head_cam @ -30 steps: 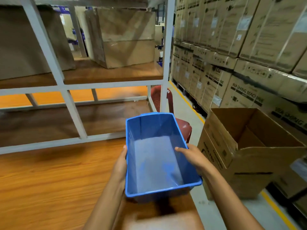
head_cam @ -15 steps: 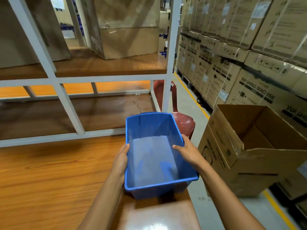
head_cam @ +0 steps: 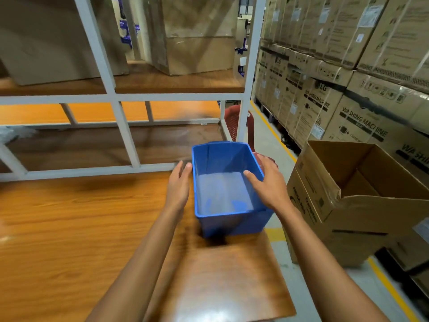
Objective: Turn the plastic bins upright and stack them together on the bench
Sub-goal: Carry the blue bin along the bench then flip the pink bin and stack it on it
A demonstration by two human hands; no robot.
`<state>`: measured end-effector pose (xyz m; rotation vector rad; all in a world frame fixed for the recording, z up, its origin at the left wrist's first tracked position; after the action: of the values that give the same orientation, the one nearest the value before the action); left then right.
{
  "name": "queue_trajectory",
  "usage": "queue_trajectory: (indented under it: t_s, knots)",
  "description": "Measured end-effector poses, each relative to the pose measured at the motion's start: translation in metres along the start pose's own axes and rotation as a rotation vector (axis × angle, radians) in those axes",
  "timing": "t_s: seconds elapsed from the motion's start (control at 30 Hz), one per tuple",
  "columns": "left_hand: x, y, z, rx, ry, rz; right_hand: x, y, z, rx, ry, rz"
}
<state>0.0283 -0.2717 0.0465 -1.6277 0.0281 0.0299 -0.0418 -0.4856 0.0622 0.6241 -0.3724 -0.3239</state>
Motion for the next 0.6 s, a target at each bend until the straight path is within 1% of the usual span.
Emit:
queue_trajectory:
  t_s: [0.07, 0.2, 0.3, 0.47, 0.6]
  knots:
    - [-0.025, -0.011, 0.015, 0.079, -0.009, -0.113, -0.027, 0.015, 0.001, -0.011, -0.045, 0.028]
    - [-0.080, -0.020, 0.058, 0.162, -0.036, -0.327, -0.101, 0.051, 0.001, 0.088, -0.140, 0.077]
    - [-0.121, -0.019, 0.094, 0.262, -0.041, -0.413, -0.150, 0.073, -0.007, 0.172, -0.187, 0.099]
    - [-0.187, -0.011, 0.159, 0.471, -0.093, -0.480, -0.215, 0.108, -0.031, 0.298, -0.128, 0.178]
    - [-0.218, -0.006, 0.208, 0.532, -0.139, -0.520, -0.248, 0.141, -0.050, 0.313, -0.062, 0.282]
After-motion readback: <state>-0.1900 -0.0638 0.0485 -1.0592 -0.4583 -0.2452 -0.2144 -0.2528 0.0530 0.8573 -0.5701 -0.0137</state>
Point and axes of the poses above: each hand's wrist, its own x-axis towards the middle knuckle, its own z-axis out of the back of the hand, y = z × x, the point moved 1 cm from there along x, towards the middle knuckle, and after that the axes turned 8 degrees about -x, right-handed, at the moved point
